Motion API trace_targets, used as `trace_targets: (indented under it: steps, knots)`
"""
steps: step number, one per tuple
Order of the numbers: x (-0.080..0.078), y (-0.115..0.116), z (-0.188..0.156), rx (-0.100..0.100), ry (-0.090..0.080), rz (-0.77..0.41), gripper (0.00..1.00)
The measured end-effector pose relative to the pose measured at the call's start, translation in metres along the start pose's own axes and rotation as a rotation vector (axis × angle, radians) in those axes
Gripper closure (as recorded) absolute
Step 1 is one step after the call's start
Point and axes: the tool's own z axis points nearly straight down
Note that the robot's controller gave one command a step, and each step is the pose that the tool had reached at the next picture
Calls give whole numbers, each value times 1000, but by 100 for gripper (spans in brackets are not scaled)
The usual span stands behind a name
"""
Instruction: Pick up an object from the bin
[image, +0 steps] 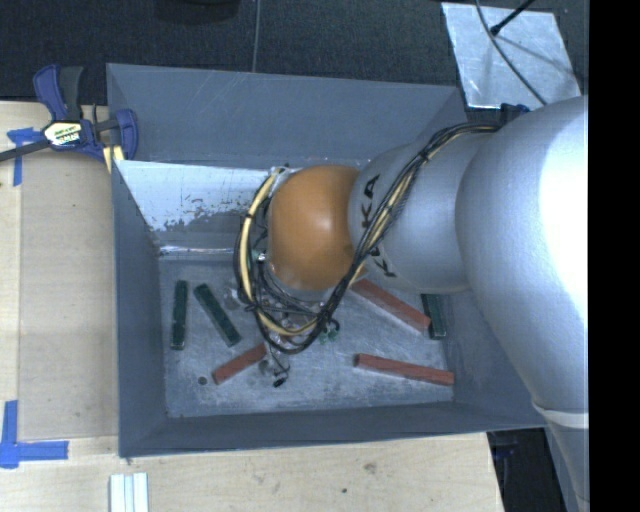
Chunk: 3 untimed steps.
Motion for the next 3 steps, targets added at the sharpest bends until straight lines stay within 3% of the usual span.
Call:
trace_targets:
  steps: [1, 2, 3]
  knots:
    - [-2, -1, -4, 1, -6, 4, 100]
    - [-35, -27, -117, 5, -13, -247, 100]
    - [-44, -14, -159, 3, -11, -258, 100]
